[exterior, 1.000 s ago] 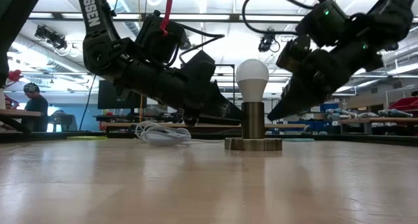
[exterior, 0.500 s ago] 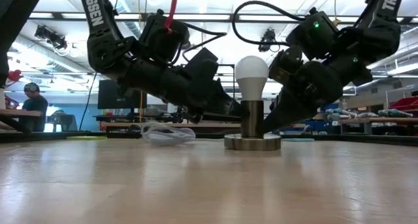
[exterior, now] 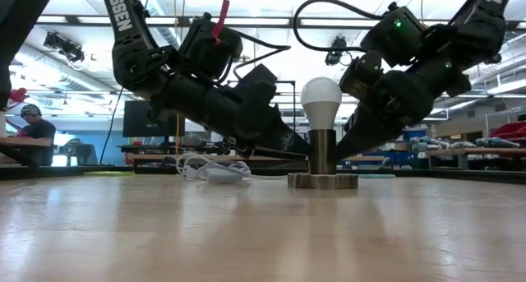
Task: Screw lightbulb
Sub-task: Remove the light bulb from the lamp
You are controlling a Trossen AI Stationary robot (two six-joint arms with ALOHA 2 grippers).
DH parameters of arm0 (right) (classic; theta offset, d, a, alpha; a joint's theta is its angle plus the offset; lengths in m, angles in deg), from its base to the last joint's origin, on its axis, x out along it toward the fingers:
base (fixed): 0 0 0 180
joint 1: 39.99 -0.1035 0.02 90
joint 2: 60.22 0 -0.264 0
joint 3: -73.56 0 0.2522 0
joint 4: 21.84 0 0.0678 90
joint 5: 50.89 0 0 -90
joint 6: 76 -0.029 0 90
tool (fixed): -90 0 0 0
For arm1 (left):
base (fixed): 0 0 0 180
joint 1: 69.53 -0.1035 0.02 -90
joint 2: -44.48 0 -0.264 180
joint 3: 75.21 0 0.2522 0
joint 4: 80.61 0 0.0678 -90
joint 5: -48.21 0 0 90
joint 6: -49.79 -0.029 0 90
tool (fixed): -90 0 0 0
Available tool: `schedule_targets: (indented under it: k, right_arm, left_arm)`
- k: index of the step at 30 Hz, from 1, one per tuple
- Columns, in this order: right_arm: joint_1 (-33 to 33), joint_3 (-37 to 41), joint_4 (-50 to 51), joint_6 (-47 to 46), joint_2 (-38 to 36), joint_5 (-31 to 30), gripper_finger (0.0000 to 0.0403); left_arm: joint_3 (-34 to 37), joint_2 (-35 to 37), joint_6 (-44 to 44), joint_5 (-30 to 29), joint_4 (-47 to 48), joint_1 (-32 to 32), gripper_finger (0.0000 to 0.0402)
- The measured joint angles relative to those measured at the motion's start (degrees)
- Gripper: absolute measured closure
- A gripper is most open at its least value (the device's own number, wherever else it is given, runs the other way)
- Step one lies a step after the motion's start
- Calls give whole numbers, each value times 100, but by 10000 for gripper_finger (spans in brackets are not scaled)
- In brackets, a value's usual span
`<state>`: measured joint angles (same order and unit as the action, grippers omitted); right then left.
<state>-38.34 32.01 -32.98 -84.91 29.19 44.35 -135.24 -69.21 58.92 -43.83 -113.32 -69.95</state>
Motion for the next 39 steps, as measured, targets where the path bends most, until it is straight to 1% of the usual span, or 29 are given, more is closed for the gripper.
schedule_targets:
  k: [3, 6, 8, 10, 12, 13, 15, 18, 22, 29, 31, 35, 39]
  right_arm:
    - [0, 0, 358, -1, -239, -44, 398]
    - [-2, 0, 795, -11, -502, -361, 398]
    - [-2, 0, 967, -11, -589, -586, 398]
    - [0, 0, 949, -3, -612, -633, 398]
    - [-2, 0, 820, 35, -553, -630, 398]
    - [-2, 0, 813, 41, -518, -629, 398]
    - [-4, 0, 794, 50, -439, -627, 398]
    - [-3, 2, 793, 68, -413, -627, 398]
    - [-2, 2, 772, 116, -424, -637, 398]
    - [0, 2, 879, 138, -426, -890, 398]
    - [0, 2, 879, 138, -426, -915, 398]
    - [0, 2, 876, 161, -428, -950, 398]
    - [8, 2, 894, 254, -428, -1026, 398]
  left_arm:
    - [2, 0, 7, -7, 28, 0, 222]
    - [2, 0, 6, -247, -42, 0, 222]
    - [2, 2, 35, -520, -149, 0, 222]
    - [-2, 3, 247, -866, -212, 1, 219]
    - [-49, 7, 603, -1297, -4, -4, 215]
    - [-62, 7, 634, -1385, 192, -26, 214]
    - [-72, 5, 643, -1376, 403, -38, 214]
    - [-80, 7, 609, -1356, 331, -17, 214]
    - [-79, 7, 619, -1587, 256, -34, 214]
    - [-245, -21, 629, -1319, 534, -28, 213]
    - [-303, -39, 476, -1160, 553, -37, 213]
    - [-372, -37, 197, -1115, 513, -18, 213]
    - [-372, -37, 177, -1047, 558, -32, 213]
